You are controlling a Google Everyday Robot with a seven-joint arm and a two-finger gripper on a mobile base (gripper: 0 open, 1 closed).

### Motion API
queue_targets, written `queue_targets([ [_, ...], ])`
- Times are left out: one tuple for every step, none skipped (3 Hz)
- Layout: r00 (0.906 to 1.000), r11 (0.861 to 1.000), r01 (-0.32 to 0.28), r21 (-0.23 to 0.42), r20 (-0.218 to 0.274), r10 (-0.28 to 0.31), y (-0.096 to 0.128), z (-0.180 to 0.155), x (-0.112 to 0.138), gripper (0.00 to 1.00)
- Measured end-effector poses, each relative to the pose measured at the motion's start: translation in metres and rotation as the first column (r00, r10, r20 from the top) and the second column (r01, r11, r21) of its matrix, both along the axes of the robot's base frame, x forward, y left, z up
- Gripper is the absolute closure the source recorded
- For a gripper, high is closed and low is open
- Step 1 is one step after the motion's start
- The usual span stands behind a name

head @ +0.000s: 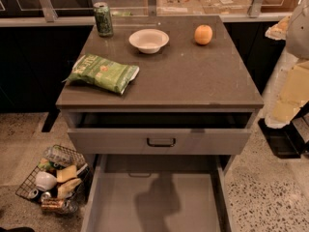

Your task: Place orange into middle drawer

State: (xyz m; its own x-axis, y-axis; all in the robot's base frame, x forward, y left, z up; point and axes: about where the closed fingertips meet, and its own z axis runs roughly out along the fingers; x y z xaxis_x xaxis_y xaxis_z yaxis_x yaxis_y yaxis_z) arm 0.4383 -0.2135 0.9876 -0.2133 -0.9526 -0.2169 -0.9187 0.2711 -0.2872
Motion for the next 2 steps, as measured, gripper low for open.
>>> queue_targets([
  [1.0,1.0,0.0,0.0,0.0,0.0,0.0,0.0001,0.0,0.0],
  [0.9998,1.0,0.006,0.014,0.02,-0.006,-0.0027,0.0018,0.0028,0.0],
])
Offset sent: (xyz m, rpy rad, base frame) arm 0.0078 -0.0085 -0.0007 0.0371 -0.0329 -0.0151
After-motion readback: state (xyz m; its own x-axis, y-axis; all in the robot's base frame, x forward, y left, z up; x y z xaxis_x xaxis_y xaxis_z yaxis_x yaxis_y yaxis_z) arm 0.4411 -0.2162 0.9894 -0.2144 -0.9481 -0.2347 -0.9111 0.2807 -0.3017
